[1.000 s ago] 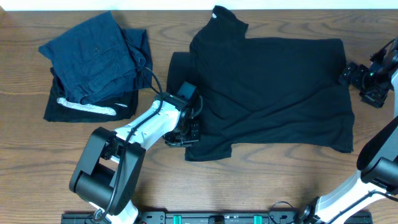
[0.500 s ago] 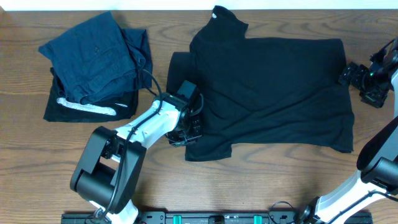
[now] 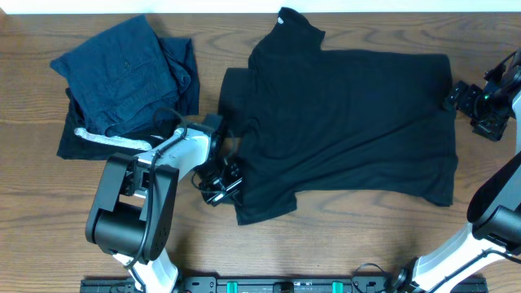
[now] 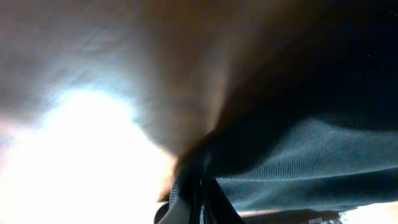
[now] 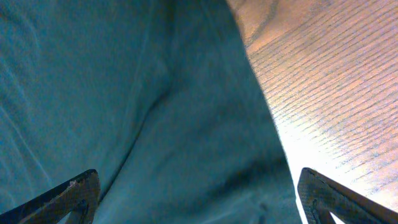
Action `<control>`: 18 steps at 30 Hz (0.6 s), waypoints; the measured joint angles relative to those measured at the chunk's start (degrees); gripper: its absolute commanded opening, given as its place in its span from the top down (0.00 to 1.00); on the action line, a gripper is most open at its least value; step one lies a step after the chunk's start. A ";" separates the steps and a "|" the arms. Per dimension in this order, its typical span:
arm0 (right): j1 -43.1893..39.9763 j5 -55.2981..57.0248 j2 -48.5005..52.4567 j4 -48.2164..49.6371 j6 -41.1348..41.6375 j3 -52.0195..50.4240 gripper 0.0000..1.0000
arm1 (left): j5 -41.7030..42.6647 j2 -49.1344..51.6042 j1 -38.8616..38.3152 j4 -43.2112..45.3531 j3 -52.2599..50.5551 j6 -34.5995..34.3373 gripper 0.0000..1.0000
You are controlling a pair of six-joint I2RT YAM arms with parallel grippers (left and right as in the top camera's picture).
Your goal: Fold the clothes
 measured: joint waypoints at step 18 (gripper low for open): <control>0.00 0.02 0.00 0.00 0.00 0.00 0.01 | -3.72 -7.91 -2.60 -1.49 -2.43 2.97 0.94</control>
